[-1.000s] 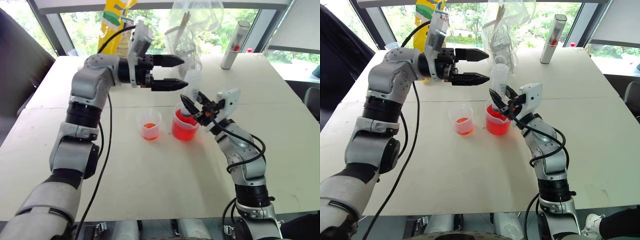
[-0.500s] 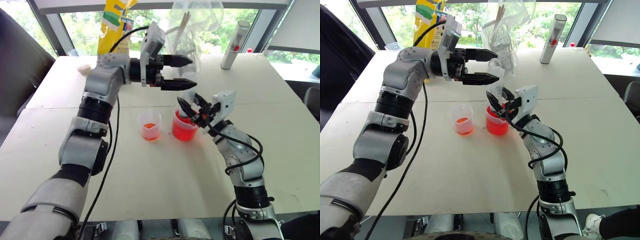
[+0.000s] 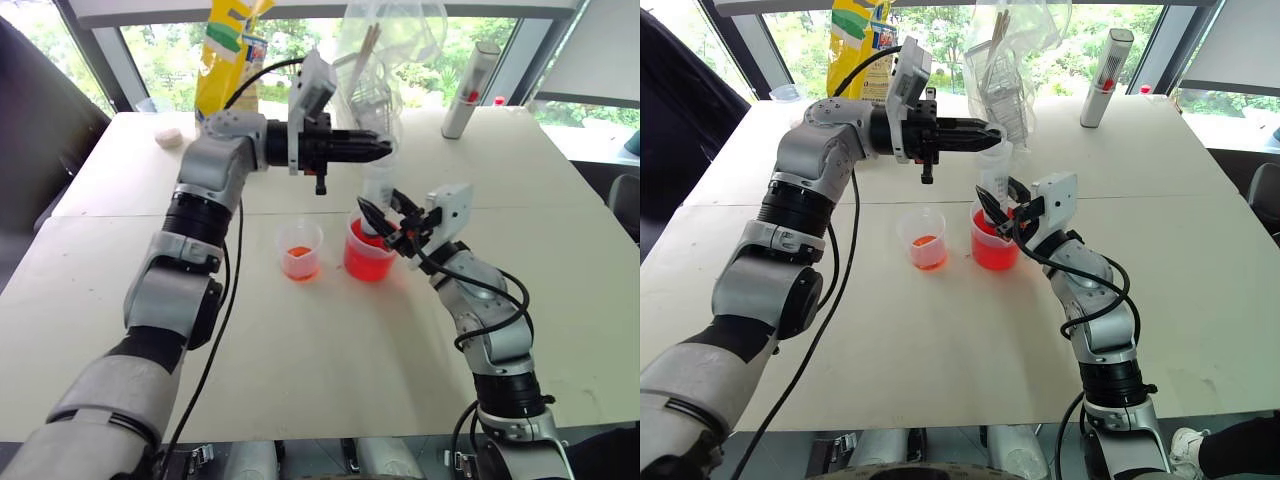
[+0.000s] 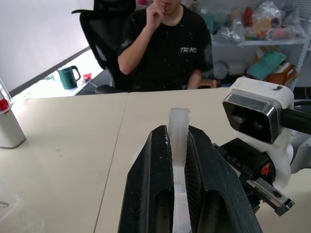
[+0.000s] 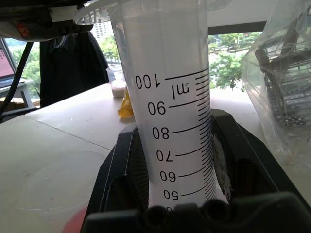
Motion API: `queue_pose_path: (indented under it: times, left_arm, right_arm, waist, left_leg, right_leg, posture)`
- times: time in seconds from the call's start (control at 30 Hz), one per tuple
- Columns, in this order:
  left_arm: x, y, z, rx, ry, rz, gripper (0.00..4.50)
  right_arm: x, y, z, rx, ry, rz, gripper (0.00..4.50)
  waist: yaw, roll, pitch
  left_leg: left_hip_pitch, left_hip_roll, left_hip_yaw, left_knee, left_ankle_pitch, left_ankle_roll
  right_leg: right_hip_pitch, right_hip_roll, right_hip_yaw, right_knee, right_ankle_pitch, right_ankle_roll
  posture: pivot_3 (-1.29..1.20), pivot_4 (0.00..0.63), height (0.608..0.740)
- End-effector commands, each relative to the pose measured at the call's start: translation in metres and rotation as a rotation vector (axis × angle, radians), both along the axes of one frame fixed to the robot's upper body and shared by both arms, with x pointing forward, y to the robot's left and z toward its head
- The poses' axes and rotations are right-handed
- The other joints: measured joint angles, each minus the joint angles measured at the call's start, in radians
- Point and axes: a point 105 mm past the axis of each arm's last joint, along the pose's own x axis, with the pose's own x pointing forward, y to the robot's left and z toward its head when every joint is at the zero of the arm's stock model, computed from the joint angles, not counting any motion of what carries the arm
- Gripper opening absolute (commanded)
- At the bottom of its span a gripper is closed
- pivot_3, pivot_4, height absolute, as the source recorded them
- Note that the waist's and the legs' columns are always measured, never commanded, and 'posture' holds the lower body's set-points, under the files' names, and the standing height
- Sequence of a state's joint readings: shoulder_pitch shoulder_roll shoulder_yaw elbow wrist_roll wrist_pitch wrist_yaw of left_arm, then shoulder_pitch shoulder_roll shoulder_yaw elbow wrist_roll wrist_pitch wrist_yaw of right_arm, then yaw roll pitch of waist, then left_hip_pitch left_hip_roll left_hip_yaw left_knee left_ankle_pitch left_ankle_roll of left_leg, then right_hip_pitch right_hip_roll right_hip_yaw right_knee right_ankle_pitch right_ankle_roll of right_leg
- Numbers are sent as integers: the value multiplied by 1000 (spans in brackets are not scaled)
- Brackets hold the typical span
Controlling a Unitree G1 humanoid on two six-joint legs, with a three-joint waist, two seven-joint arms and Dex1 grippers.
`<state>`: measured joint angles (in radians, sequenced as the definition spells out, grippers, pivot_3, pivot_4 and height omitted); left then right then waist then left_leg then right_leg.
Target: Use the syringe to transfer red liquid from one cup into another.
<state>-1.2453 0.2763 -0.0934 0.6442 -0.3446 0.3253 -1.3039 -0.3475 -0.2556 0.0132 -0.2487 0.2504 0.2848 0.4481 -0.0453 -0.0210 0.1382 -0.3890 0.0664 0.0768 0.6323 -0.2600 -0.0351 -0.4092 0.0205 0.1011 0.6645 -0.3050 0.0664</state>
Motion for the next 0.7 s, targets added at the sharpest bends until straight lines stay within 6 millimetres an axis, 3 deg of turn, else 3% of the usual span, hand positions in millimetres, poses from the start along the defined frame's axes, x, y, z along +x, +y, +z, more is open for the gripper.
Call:
queue_pose_path:
  times: [0.03, 0.7]
  left_arm:
    - [-6, -1, 36, -66, -99, -4, 42]
    - [-2, 10, 73, -160, -160, 50, 42]
  right_arm:
    - [-5, 6, 0, -7, 12, 36, 1395]
    - [-5, 5, -26, -28, 128, 48, 1395]
  waist:
    - [0, 0, 0]
    - [0, 0, 0]
  left_leg:
    - [0, 0, 0, 0, 0, 0]
    - [0, 0, 0, 0, 0, 0]
  right_leg:
    - [0, 0, 0, 0, 0, 0]
    - [0, 0, 0, 0, 0, 0]
  posture:
    - [0, 150, 739]
    - [0, 150, 739]
